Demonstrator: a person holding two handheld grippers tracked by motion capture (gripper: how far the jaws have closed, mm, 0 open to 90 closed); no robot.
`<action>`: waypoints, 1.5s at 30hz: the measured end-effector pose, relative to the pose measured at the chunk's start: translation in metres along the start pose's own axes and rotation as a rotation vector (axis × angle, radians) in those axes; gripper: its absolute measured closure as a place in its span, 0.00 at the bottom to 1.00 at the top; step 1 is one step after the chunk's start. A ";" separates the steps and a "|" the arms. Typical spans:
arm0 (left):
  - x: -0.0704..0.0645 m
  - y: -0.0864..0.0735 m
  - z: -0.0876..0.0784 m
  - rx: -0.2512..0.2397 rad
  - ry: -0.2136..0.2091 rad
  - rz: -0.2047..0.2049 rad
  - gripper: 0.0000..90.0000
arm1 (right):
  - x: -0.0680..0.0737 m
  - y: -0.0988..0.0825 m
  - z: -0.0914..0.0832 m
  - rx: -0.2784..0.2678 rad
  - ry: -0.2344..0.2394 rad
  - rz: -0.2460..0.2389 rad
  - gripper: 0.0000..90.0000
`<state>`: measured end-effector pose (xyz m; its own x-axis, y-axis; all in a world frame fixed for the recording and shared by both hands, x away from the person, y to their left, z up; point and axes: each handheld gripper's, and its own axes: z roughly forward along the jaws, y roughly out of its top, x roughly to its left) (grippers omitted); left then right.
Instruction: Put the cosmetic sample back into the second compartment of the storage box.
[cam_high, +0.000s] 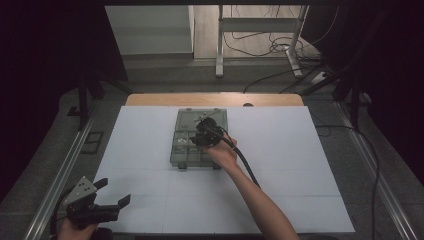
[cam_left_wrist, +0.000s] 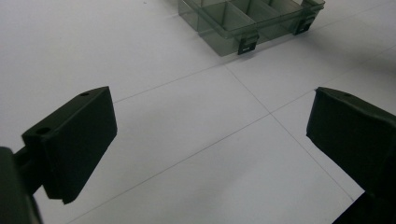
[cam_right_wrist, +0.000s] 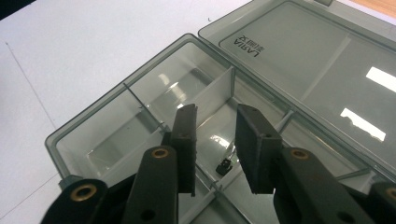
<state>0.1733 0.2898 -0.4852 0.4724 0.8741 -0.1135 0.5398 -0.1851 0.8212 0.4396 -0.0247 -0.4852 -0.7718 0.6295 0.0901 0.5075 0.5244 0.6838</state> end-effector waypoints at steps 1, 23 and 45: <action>0.000 0.000 0.000 0.000 0.000 0.000 0.02 | 0.000 0.000 -0.001 0.000 0.005 0.000 0.76; -0.001 0.000 0.000 0.005 0.004 0.006 0.02 | 0.010 -0.012 -0.029 0.011 0.043 -0.056 0.61; -0.001 0.000 0.000 0.006 0.006 0.008 0.02 | 0.014 -0.036 -0.055 0.010 0.070 -0.052 0.44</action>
<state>0.1735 0.2888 -0.4850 0.4726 0.8752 -0.1036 0.5401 -0.1948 0.8187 0.3893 -0.0659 -0.4684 -0.8217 0.5601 0.1054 0.4699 0.5610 0.6815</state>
